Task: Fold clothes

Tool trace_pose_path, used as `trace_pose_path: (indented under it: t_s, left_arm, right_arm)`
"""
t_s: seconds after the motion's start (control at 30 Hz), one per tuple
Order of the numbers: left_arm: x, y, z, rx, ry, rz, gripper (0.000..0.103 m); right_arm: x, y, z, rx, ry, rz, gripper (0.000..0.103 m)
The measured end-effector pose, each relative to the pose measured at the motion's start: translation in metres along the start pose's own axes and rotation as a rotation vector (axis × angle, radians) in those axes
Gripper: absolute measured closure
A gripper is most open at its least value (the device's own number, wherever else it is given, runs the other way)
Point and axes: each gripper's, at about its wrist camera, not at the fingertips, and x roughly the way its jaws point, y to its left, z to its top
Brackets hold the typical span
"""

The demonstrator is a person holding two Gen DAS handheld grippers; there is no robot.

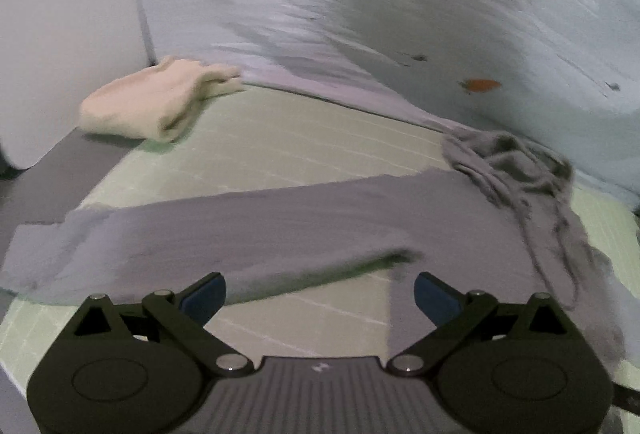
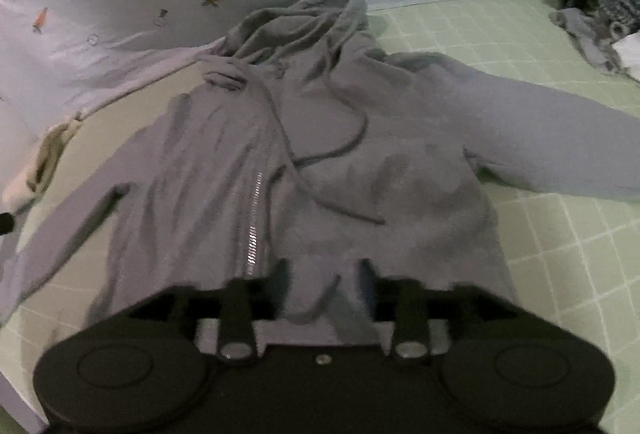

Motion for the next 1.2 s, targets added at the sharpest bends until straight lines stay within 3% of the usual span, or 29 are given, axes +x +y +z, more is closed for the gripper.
trace_pose_path:
  t_s: [0.1, 0.17, 0.3, 0.5, 0.73, 0.97, 1.03, 1.2]
  left_arm:
    - [0.002, 0.028, 0.001, -0.068, 0.007, 0.031, 0.003]
    - [0.004, 0.047, 0.001, -0.122, 0.017, 0.047, 0.003]
    - [0.009, 0.085, -0.001, -0.239, 0.036, 0.079, 0.003]
    - [0.018, 0.134, -0.003, -0.378, 0.038, 0.149, 0.003]
    - [0.044, 0.165, -0.004, -0.445, 0.060, 0.210, 0.003]
    - [0.073, 0.175, -0.003, -0.424, 0.091, 0.257, 0.005]
    - [0.078, 0.168, 0.001, -0.360, 0.093, 0.256, 0.007]
    - [0.089, 0.146, 0.012, -0.186, 0.095, 0.249, 0.035]
  right_arm:
    - [0.002, 0.007, 0.000, -0.017, 0.005, -0.038, 0.008]
    - [0.003, 0.011, -0.005, -0.049, 0.009, -0.024, 0.000]
    - [0.017, 0.027, -0.013, -0.145, 0.027, -0.015, 0.000]
    - [0.039, 0.035, -0.008, -0.185, 0.045, -0.088, 0.000]
    - [0.061, 0.031, 0.009, -0.174, 0.045, -0.164, 0.000]
    - [0.071, 0.031, 0.015, -0.153, 0.038, -0.155, 0.000]
    - [0.072, 0.030, 0.015, -0.151, 0.030, -0.151, 0.000]
    - [0.071, 0.030, 0.010, -0.132, -0.016, -0.161, 0.000]
